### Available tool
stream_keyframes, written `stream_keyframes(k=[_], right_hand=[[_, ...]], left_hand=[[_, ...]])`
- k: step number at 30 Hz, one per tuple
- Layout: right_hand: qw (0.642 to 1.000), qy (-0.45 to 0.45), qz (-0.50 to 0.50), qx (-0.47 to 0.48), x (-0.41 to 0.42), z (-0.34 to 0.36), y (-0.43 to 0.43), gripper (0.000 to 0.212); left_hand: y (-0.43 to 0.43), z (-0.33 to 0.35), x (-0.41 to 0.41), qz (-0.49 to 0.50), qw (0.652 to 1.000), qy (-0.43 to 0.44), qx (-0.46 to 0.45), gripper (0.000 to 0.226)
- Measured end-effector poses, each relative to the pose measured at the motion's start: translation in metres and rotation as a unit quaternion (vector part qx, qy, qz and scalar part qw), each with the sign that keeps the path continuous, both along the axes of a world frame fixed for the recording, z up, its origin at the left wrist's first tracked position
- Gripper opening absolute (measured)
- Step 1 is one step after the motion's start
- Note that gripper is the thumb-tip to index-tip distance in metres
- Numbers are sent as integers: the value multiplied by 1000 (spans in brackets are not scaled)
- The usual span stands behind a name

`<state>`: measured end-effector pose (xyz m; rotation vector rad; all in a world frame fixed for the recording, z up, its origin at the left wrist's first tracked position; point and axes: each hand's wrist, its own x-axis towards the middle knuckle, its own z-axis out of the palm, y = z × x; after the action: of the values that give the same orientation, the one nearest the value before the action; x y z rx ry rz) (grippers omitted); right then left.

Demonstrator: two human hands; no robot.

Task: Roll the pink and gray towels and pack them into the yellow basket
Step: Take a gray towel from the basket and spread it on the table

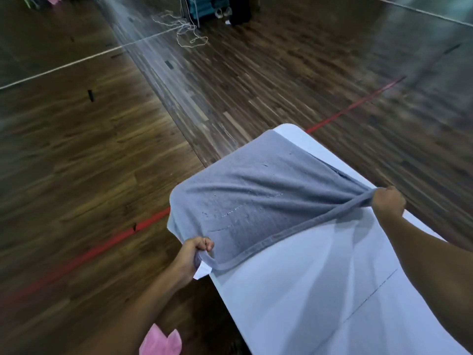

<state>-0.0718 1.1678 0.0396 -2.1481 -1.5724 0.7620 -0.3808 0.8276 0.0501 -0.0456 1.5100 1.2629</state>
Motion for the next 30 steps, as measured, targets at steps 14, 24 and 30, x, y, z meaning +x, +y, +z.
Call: stream_keyframes(k=[14, 24, 30], right_hand=[[945, -257, 201, -26, 28, -72, 38, 76], [821, -405, 386, 118, -18, -57, 66, 41], [843, -127, 513, 102, -66, -79, 42, 45]], left_hand=[[25, -81, 57, -220, 822, 464, -248, 33], [34, -98, 44, -326, 662, 624, -256, 38], [34, -114, 45, -278, 760, 536, -239, 66]])
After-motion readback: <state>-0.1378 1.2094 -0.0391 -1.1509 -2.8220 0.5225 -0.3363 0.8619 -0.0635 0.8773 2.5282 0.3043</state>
